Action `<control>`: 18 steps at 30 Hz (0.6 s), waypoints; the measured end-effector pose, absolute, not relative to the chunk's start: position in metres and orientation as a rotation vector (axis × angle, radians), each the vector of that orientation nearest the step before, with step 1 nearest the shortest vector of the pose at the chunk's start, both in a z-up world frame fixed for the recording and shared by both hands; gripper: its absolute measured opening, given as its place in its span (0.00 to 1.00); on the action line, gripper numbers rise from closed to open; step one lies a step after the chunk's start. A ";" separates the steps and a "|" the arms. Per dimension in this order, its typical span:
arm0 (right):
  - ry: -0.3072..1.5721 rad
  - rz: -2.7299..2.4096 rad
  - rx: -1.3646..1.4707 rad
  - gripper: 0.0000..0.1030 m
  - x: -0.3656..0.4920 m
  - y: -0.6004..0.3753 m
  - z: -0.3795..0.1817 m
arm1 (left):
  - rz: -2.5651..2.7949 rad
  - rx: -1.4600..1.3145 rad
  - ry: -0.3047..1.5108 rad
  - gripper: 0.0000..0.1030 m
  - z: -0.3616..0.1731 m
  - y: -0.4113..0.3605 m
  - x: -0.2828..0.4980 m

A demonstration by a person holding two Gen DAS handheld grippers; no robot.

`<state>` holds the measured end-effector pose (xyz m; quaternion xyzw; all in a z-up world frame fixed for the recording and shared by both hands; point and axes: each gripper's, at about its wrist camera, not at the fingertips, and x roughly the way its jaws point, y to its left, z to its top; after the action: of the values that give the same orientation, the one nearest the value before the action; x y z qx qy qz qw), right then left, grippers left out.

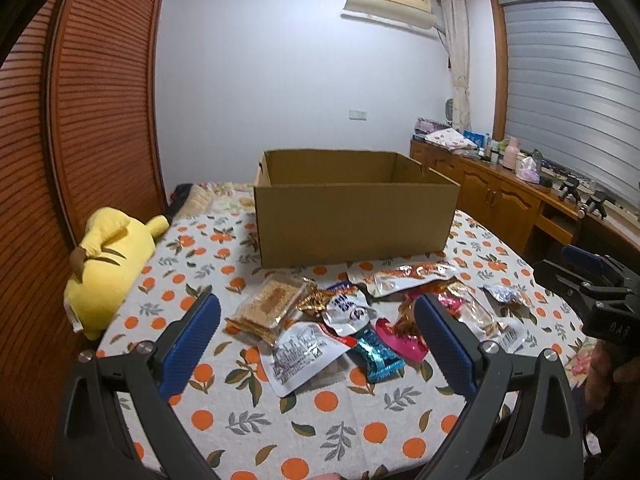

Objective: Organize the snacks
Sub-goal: 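Lower the left tool onto the white sauce packet while the right tool lowers onto the orange-and-white sausage packet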

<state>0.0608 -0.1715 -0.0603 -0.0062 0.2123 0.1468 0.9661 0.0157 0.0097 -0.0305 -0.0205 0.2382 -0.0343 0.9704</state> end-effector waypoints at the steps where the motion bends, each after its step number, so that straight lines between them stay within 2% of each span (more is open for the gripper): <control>1: 0.437 0.311 -0.015 1.00 0.062 -0.173 -0.062 | -0.076 -0.041 0.489 0.96 -0.033 0.010 0.017; 6: 0.485 0.346 -0.040 0.96 0.071 -0.182 -0.074 | -0.086 -0.040 0.534 0.95 -0.046 0.017 0.025; 8: 0.505 0.369 -0.047 0.89 0.075 -0.184 -0.077 | -0.093 -0.037 0.556 0.95 -0.051 0.020 0.030; 15: 0.575 0.410 -0.064 0.75 0.091 -0.189 -0.090 | -0.123 -0.018 0.628 0.95 -0.066 0.026 0.044; 18: 0.627 0.443 -0.073 0.64 0.101 -0.185 -0.101 | -0.146 -0.012 0.665 0.95 -0.075 0.026 0.051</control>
<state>0.1010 -0.1850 -0.1005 -0.0354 0.3056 0.2160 0.9267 0.0512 0.0262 -0.0755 -0.0057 0.3263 -0.0715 0.9425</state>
